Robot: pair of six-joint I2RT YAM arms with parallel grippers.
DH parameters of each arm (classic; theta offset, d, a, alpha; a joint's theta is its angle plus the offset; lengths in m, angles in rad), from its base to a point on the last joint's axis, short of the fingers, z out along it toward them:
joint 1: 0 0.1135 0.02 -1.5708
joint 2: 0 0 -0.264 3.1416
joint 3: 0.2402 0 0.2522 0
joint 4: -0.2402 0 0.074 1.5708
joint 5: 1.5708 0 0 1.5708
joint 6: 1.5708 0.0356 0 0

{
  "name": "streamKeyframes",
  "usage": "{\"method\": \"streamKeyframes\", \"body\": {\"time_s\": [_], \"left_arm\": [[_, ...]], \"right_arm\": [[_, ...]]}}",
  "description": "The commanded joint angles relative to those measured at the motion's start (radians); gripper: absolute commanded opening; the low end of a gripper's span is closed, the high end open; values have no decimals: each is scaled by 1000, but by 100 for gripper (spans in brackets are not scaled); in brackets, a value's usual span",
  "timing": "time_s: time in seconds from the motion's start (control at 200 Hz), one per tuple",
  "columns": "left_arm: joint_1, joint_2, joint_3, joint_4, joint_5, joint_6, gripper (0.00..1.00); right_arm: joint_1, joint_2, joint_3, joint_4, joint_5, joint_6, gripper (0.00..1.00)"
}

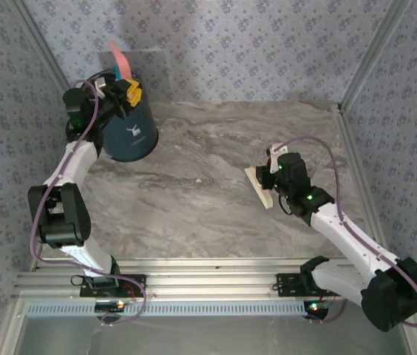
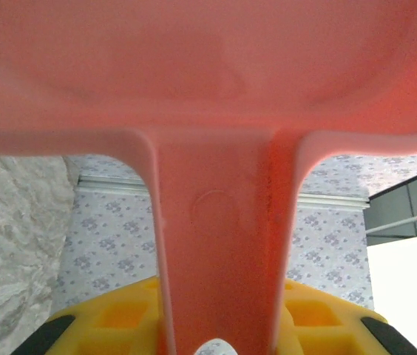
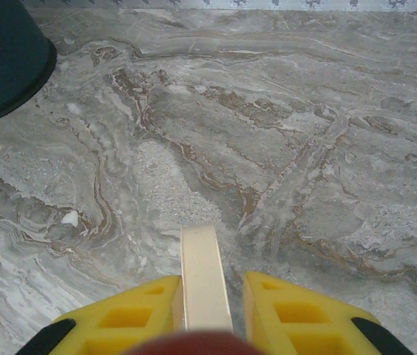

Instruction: Sweep away the paper scraps from the table

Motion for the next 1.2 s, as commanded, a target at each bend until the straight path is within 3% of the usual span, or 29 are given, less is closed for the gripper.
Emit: {"method": "streamKeyframes", "body": {"time_s": [0.0,1.194], "left_arm": [[-14,8,-7,147,-26,-83,0],[-82,30,-179,565,-235,-357,0]], "right_arm": [[-5,0,4,16,-9,22,0],[-7,1,-7,10,-4,23,0]]}}
